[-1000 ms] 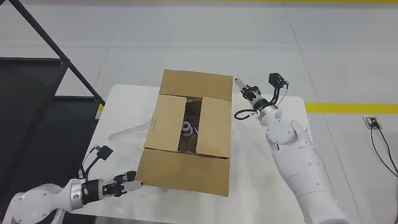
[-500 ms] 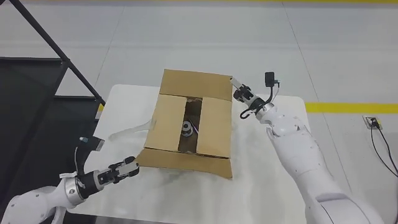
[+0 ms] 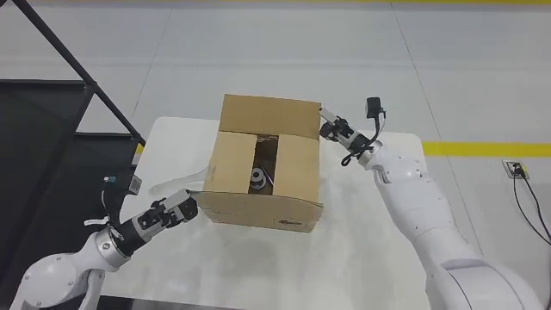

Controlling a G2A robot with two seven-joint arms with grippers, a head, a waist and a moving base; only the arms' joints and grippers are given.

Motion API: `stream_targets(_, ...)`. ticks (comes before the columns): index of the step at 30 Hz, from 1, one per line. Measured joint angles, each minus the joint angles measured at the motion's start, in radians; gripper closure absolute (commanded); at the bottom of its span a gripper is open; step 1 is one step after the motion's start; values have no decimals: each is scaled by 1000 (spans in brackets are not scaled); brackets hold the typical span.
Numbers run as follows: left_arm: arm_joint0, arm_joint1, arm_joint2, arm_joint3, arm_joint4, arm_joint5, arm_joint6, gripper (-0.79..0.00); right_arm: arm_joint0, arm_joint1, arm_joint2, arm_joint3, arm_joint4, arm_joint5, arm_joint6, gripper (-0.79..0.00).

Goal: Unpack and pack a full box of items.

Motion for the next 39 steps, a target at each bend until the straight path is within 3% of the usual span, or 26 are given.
stream_targets(5, -15, -1, 25, 4, 24, 21, 50, -785, 2, 0, -4, -1, 5, -19, 0, -785)
stream_targets(11, -26, 1, 40, 5, 24, 28, 58, -785, 18, -6, -74, -3, -178, 123, -212, -785)
stream_targets(19, -25, 4, 40, 0, 17, 29, 54, -785, 10, -46, -124, -2, -217, 185, -283, -785)
stream_targets(30, -19, 8, 43, 5, 23, 33, 61, -785, 29, -45, -100, 27, -142, 68, -253, -785)
stream_targets(39, -26, 7, 66, -1, 41, 44, 128, -785, 16, -17, -56, 10, -55, -81, -135, -785)
